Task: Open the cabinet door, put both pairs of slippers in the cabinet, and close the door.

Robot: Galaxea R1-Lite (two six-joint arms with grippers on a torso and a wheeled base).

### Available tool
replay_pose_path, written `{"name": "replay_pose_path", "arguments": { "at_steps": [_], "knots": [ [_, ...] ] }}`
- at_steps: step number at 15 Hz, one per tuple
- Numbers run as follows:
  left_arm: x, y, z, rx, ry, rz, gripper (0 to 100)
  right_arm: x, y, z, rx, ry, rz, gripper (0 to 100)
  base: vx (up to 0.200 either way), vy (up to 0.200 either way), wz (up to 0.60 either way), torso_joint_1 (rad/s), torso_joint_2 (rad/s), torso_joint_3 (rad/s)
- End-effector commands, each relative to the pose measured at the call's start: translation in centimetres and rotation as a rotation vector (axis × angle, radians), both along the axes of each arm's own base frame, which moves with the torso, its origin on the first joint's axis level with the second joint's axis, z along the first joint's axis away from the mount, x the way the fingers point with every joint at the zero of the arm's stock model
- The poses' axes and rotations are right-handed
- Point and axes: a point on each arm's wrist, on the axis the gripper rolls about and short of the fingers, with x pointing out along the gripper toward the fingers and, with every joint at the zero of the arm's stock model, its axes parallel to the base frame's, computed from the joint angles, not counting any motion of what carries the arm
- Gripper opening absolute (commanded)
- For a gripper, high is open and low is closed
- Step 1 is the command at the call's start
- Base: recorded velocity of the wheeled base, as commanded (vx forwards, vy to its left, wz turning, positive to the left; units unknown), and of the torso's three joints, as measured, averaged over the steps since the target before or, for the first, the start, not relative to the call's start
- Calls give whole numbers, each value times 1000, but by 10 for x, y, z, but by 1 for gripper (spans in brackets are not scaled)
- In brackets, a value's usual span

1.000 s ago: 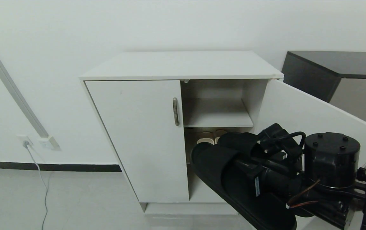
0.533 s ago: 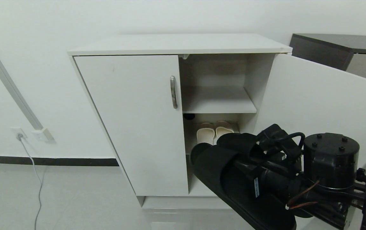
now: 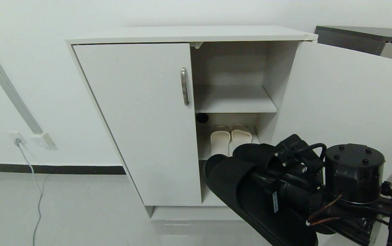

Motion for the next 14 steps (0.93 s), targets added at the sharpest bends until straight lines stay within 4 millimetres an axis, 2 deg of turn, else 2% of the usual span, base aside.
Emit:
{"name": "replay_pose_path", "arguments": {
  "at_steps": [1,5,7,9,11,14],
  "knots": [
    [0,0,0,0,1,1,0,0,0,0,0,0,-2,0,0,0,0,0,0,0],
    [0,0,0,0,3,3,0,0,1,-10,-27,-25,4,0,0,0,0,0,0,0],
    [0,0,0,0,1,1,0,15,21,-22,-52,-58,-146,0,0,0,0,0,0,0],
    [0,0,0,0,1,1,0,24,51,-37,-17,-20,-262,0,0,0,0,0,0,0],
    [0,0,0,0,1,3,0,39,71,-47,-36,35,-371,0,0,0,0,0,0,0],
    [0,0,0,0,3,1,0,54,86,-18,8,52,-504,0,0,0,0,0,0,0]
  ]
}}
